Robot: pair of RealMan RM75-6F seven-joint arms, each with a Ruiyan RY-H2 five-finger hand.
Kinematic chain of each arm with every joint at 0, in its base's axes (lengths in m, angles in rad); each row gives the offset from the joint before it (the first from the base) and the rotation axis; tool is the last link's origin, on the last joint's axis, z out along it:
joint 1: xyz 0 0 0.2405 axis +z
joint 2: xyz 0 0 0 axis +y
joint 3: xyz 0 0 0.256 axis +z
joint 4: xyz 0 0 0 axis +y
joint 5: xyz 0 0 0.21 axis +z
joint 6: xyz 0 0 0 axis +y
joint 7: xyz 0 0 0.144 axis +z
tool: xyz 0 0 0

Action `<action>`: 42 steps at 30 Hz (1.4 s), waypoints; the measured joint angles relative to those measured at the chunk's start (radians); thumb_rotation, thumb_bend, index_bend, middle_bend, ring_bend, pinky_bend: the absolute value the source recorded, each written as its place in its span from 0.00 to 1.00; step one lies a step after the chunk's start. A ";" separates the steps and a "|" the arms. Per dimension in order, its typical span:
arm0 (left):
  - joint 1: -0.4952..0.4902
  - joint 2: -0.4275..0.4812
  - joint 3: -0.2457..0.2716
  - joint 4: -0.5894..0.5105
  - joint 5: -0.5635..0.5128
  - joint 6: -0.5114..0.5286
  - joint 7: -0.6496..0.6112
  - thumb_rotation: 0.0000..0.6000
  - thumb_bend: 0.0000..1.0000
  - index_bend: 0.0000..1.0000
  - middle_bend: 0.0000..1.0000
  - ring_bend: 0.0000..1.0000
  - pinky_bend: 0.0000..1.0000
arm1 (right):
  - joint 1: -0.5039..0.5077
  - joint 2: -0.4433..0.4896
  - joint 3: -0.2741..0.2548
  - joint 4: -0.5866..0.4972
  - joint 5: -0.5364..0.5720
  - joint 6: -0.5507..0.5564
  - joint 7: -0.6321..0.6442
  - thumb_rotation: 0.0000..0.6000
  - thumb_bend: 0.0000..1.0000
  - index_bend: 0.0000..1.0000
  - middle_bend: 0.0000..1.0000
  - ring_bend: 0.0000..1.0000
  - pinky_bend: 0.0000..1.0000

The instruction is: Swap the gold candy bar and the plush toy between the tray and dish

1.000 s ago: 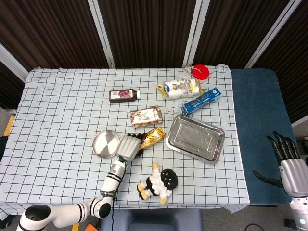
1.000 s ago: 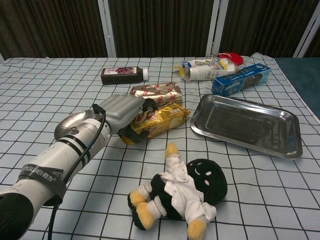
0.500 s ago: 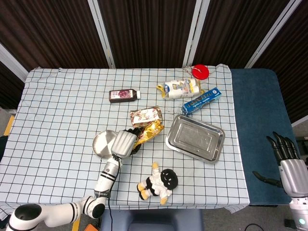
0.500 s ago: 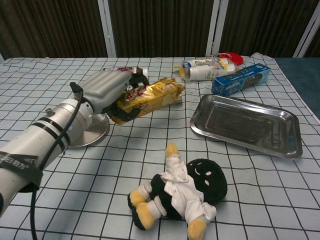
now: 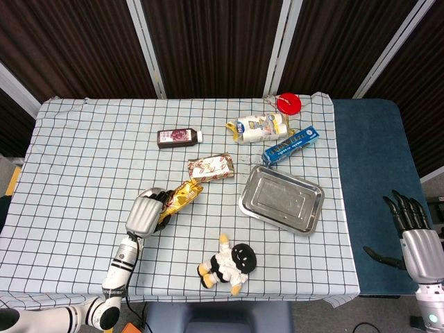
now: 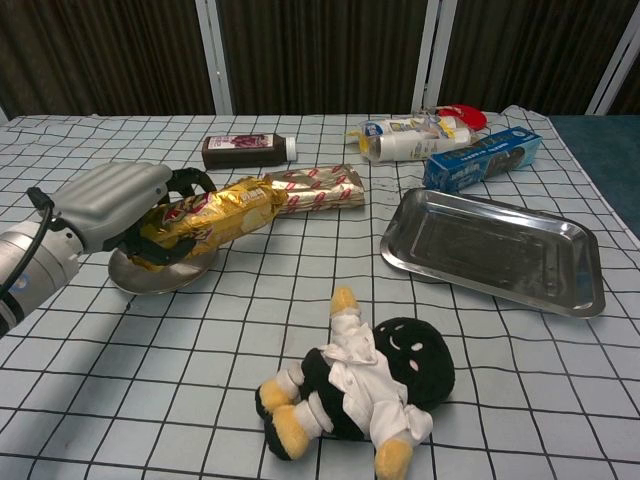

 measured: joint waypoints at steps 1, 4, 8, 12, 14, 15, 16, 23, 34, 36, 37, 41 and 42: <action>0.002 -0.002 0.001 0.008 -0.002 -0.002 -0.002 1.00 0.47 0.56 0.70 0.66 0.66 | 0.000 0.001 0.000 -0.001 0.001 -0.001 0.001 1.00 0.06 0.00 0.00 0.00 0.04; 0.006 -0.013 0.001 0.040 -0.010 -0.012 -0.010 1.00 0.47 0.56 0.69 0.66 0.66 | 0.002 0.003 0.000 -0.002 0.002 -0.005 0.004 1.00 0.06 0.00 0.00 0.00 0.04; 0.007 -0.030 0.000 0.089 -0.006 -0.017 -0.017 1.00 0.47 0.52 0.64 0.63 0.66 | 0.002 0.004 0.000 0.000 0.000 -0.002 0.007 1.00 0.06 0.00 0.00 0.00 0.04; 0.015 -0.034 0.004 0.102 -0.003 -0.018 -0.012 1.00 0.47 0.52 0.62 0.62 0.66 | 0.001 0.004 0.000 0.000 0.001 -0.002 0.009 1.00 0.06 0.00 0.00 0.00 0.04; 0.019 -0.027 0.006 0.095 -0.006 -0.022 0.001 1.00 0.47 0.51 0.61 0.60 0.64 | 0.000 0.004 -0.001 -0.001 0.000 -0.002 0.008 1.00 0.06 0.00 0.00 0.00 0.04; 0.021 -0.024 0.007 0.091 -0.008 -0.025 0.008 1.00 0.47 0.50 0.60 0.59 0.64 | 0.000 0.004 -0.002 -0.002 0.000 -0.003 0.007 1.00 0.06 0.00 0.00 0.00 0.04; 0.022 -0.020 0.007 0.087 -0.012 -0.028 0.016 1.00 0.47 0.48 0.58 0.57 0.62 | 0.000 0.005 -0.003 -0.002 -0.001 -0.003 0.007 1.00 0.06 0.00 0.00 0.00 0.04; 0.034 0.018 0.005 0.044 -0.053 -0.048 0.075 1.00 0.47 0.24 0.28 0.28 0.42 | 0.001 0.003 -0.003 -0.002 0.002 -0.007 0.001 1.00 0.06 0.00 0.00 0.00 0.04; 0.049 0.076 -0.004 -0.047 -0.080 -0.058 0.083 1.00 0.44 0.00 0.00 0.00 0.16 | 0.004 0.002 -0.005 0.000 0.003 -0.016 -0.005 1.00 0.06 0.00 0.00 0.00 0.04; 0.054 0.092 -0.003 -0.073 -0.081 -0.057 0.082 1.00 0.43 0.00 0.00 0.00 0.15 | 0.005 0.001 -0.005 0.001 0.004 -0.019 -0.007 1.00 0.06 0.00 0.00 0.00 0.04; 0.056 0.101 -0.002 -0.086 -0.079 -0.055 0.081 1.00 0.42 0.00 0.00 0.00 0.15 | 0.006 0.001 -0.006 0.001 0.004 -0.021 -0.008 1.00 0.06 0.00 0.00 0.00 0.04; 0.081 0.171 0.016 -0.151 -0.044 -0.019 0.077 1.00 0.42 0.00 0.00 0.00 0.15 | 0.009 0.003 -0.010 0.001 0.002 -0.032 -0.009 1.00 0.06 0.00 0.00 0.00 0.04; 0.090 0.191 0.023 -0.166 -0.034 -0.007 0.075 1.00 0.42 0.00 0.00 0.00 0.15 | 0.012 0.003 -0.012 0.002 0.001 -0.038 -0.010 1.00 0.06 0.00 0.00 0.00 0.04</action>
